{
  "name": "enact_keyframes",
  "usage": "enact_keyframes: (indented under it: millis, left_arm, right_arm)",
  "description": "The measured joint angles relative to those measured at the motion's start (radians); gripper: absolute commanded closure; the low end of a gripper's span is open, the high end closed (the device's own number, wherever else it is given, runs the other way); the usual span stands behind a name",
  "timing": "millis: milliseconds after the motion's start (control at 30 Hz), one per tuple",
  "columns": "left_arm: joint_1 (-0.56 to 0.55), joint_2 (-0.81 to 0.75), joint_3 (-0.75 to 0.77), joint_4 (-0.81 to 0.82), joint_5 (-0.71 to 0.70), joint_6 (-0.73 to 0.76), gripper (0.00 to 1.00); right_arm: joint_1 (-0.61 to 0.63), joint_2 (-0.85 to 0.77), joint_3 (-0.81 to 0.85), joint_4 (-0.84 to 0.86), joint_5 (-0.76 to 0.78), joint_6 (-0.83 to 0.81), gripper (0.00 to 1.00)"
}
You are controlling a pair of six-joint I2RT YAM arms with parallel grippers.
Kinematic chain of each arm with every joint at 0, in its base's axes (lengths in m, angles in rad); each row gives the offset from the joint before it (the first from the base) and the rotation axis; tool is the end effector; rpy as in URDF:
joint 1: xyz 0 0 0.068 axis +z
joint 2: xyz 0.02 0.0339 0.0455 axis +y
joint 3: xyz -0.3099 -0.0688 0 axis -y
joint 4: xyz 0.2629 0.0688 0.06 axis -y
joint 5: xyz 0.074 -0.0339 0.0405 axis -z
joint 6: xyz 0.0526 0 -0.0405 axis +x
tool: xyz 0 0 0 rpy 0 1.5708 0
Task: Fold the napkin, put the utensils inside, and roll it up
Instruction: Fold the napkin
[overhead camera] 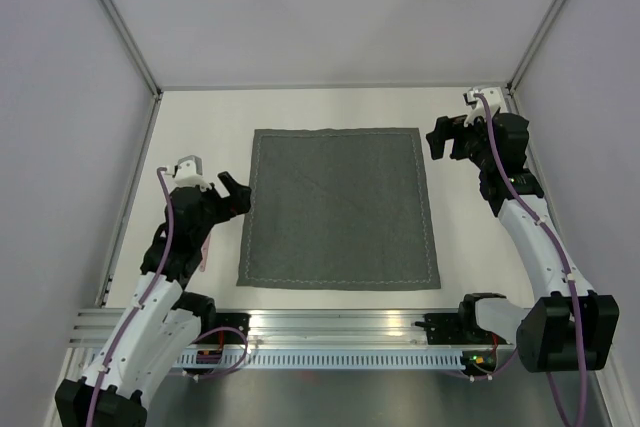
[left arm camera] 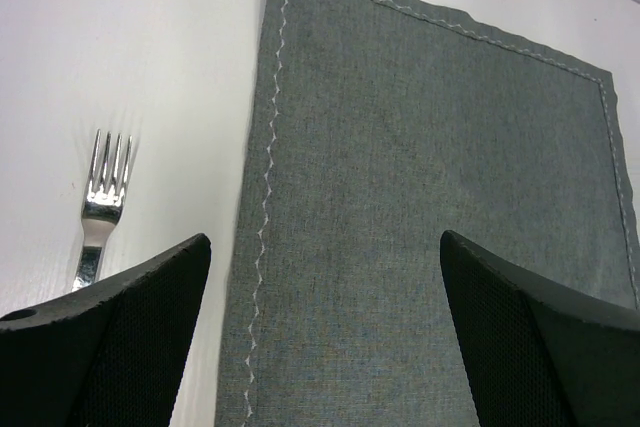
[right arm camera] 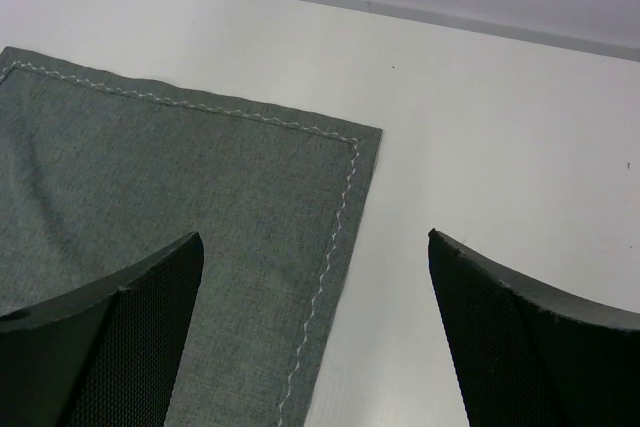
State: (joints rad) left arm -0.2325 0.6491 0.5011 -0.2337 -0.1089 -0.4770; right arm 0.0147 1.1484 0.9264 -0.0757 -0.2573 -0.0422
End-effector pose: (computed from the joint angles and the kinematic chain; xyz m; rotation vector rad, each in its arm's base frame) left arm 0.1562 -0.0311 0.2744 -0.3117 1.9426 -0.3613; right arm 0.2818 0.0175 0.3602 -0.2302 1.8500 0.2212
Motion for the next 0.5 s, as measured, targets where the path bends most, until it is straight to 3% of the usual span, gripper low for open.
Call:
enact_keyframes:
  millis: [367, 500]
  left_arm:
    - [-0.010, 0.031, 0.002, 0.047, 0.104, 0.012, 0.01]
    - [-0.138, 0.138, 0.067, 0.061, 0.097, 0.031, 0.02]
  right_arm:
    - [-0.006, 0.008, 0.005, -0.039, -0.023, -0.012, 0.02]
    - [-0.006, 0.045, 0.055, -0.102, -0.035, -0.019, 0.02]
